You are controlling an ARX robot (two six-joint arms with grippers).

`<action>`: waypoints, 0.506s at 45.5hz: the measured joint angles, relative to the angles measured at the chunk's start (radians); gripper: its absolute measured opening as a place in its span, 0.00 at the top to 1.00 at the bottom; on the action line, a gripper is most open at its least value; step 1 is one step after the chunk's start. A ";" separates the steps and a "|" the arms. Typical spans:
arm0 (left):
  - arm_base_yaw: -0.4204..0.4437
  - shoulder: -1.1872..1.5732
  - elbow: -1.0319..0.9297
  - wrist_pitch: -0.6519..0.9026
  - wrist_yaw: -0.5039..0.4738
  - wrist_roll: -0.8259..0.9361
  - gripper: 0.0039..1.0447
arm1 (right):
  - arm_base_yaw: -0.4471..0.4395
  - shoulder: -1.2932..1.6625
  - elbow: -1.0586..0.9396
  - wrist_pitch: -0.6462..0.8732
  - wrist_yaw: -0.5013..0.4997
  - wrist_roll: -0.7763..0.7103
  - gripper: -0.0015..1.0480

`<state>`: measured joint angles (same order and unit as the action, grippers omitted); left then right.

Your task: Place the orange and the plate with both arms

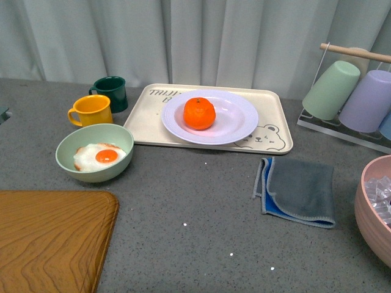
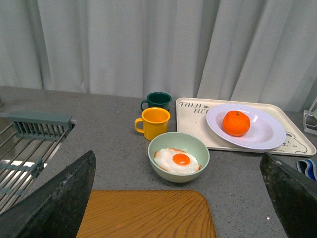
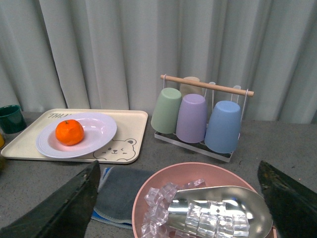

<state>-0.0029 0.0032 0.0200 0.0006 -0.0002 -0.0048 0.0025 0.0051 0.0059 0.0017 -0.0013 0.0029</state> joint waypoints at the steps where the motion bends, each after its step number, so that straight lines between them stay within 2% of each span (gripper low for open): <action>1: 0.000 0.000 0.000 0.000 0.000 0.000 0.06 | 0.000 0.000 0.000 0.000 0.000 0.001 0.07; 4: 0.000 0.000 0.000 0.000 0.000 0.000 0.06 | 0.000 0.000 0.000 0.000 0.000 0.000 0.10; 23: 0.000 0.000 0.000 0.000 0.000 0.000 0.06 | 0.000 0.000 0.000 0.000 0.000 0.000 0.09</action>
<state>-0.0029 0.0032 0.0200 0.0006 -0.0002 -0.0048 0.0025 0.0051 0.0059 0.0017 -0.0013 0.0029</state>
